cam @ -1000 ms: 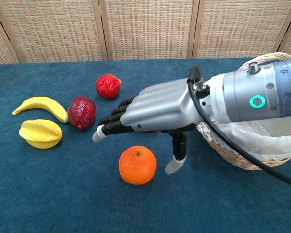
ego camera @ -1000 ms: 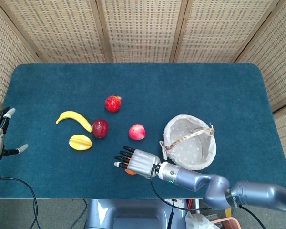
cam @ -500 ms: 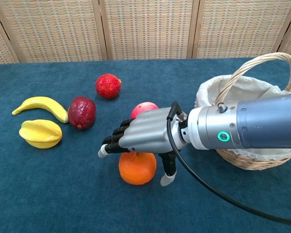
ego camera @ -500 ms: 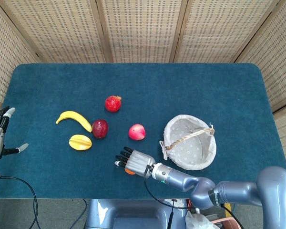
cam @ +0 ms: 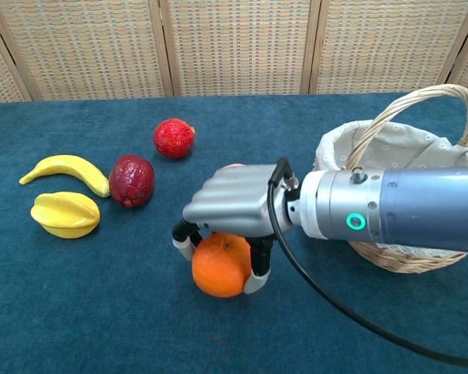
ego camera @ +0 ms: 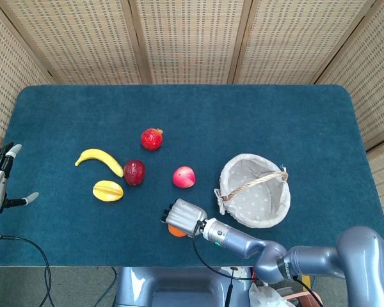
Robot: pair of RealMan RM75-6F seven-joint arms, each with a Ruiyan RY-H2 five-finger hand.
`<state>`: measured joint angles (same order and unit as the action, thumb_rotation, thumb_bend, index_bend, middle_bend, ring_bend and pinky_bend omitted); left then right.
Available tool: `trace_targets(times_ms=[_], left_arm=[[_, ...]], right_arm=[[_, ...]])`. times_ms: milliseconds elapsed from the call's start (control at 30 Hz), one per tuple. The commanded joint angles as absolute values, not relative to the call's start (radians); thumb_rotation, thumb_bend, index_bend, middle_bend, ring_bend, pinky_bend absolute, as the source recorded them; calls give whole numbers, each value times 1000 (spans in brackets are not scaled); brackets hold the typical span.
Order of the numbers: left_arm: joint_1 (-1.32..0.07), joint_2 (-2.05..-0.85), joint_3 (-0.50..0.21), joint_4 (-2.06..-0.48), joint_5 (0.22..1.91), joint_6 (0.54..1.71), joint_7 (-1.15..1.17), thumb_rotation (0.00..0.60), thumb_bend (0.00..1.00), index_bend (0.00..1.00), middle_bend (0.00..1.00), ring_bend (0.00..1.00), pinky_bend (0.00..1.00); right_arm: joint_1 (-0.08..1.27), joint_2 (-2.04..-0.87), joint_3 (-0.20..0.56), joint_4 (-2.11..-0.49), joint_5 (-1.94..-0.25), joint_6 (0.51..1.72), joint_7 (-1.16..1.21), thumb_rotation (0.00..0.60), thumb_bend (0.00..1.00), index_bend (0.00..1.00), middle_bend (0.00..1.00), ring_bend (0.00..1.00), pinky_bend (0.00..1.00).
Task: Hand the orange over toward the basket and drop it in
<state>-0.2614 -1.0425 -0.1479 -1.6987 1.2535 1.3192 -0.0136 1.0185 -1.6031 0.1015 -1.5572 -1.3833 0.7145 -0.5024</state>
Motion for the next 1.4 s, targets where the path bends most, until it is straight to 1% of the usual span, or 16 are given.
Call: trace_targets(times_ms=[33,167,333,367,467,600,733,900,1167,1400], left_arm=[[-261,-1043,-147,-1700,1257,1318,-12,600,0,0,0,0,0],[-260,-1045,-145,-1706,1268,1322,-6,600,0,0,0,0,0],[-255,-1047,-140,-1715,1284,1332,4,600,0,0,0,0,0],[-255,-1047,-139,-1718,1289,1334,7,600,0,0,0,0,0],[-252,-1049,-137,-1725,1297,1342,16,600,0,0,0,0,0],[-247,-1049,-137,-1735,1312,1359,27,600,0,0,0,0,0],[-243,-1048,-138,-1743,1316,1373,44,600,0,0,0,0,0],[-245,-1051,-146,-1748,1303,1372,54,600,0,0,0,0,0],[-249,-1060,-145,-1744,1301,1363,74,600,0,0,0,0,0],[-252,-1061,-146,-1741,1293,1354,76,600,0,0,0,0,0]], right_arm=[[984,-1499,128,-1655,-1487,834,-415,600,323,487,539,436,520],[941,-1359,143,-1725,-1600,967,-341,600,336,488,542,436,520],[879,-1222,150,-1779,-1673,1101,-231,600,347,490,542,436,520],[855,-1188,153,-1785,-1682,1144,-206,600,347,490,542,436,520],[800,-1097,132,-1795,-1727,1220,-137,600,349,492,544,436,521],[708,-1006,69,-1770,-1805,1332,-27,600,349,504,546,436,525],[650,-990,8,-1704,-1884,1396,28,600,349,510,546,436,532],[609,-1027,-41,-1626,-1960,1441,65,600,349,510,546,436,533],[599,-1118,-56,-1514,-1992,1423,61,600,349,510,546,436,535],[590,-1132,-60,-1446,-1995,1426,57,600,349,510,546,436,535]])
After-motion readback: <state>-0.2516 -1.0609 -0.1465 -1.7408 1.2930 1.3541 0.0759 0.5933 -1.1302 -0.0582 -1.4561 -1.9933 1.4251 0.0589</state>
